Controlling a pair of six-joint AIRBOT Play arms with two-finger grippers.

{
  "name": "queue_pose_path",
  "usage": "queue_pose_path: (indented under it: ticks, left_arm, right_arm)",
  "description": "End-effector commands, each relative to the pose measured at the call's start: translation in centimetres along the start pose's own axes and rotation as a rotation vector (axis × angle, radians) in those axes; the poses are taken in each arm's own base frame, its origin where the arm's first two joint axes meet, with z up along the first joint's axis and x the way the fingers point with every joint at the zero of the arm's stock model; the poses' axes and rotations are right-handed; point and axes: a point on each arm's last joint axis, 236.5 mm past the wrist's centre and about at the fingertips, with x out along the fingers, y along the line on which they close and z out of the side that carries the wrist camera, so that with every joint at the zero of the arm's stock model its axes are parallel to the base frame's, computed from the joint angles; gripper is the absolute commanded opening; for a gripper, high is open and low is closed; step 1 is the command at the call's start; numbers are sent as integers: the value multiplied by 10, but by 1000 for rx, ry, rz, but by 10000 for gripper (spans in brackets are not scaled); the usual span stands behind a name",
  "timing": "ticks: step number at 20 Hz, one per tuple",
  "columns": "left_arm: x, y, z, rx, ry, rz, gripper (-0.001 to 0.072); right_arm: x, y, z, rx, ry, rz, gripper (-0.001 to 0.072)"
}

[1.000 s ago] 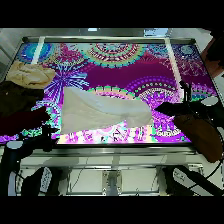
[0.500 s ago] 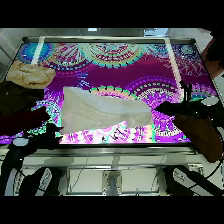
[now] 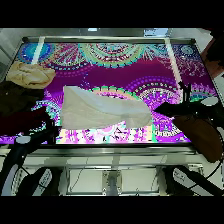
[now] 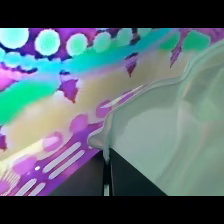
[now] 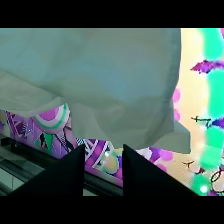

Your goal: Fold the shirts.

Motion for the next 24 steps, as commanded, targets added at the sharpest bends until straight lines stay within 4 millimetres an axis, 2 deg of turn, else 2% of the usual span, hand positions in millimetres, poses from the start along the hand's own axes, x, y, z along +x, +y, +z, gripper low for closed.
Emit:
queue_pose_path:
  ticks: [1,2,4,6,8,11,14,15,16,17,18,20,22,24]
  left_arm:
    - [0,-10,0,33,2,-39,16]
    - [0,-10,-1,34,3,-40,16]
    - [0,-9,-3,35,11,-38,16]
    - [0,-9,-3,42,12,-38,16]
    - [0,-9,-3,41,14,-38,16]
    - [0,-9,-6,43,23,-36,16]
    - [0,-9,-5,42,23,-36,16]
    - [0,-10,-6,37,23,-40,16]
    - [-1,-16,-5,10,23,-62,16]
    - [-3,-32,-2,13,14,-110,15]
    - [-10,-61,4,98,-7,-188,15]
    - [-38,-138,8,370,-58,-368,15]
    - [-82,-213,0,614,-96,-521,15]
    - [-132,-274,-18,746,-105,-655,14]
  right_arm:
    - [7,-9,-17,43,44,-13,295]
    - [12,-19,-21,52,42,-42,302]
    - [25,-34,-26,103,10,-68,484]
    - [43,-41,-37,131,28,-74,489]
    - [68,-39,-46,135,64,-70,489]
    - [103,-30,-46,114,71,-77,488]
    - [120,-30,-43,69,46,-115,475]
    - [121,-28,-37,68,27,-113,309]
    - [119,-24,-30,72,11,-102,23]
    - [115,-19,-22,48,2,-88,23]
    - [108,-11,-13,10,-1,-70,23]
    - [80,12,13,-42,-41,-24,23]
    - [35,39,42,-117,-125,6,22]
    - [-27,69,66,-224,-251,0,22]
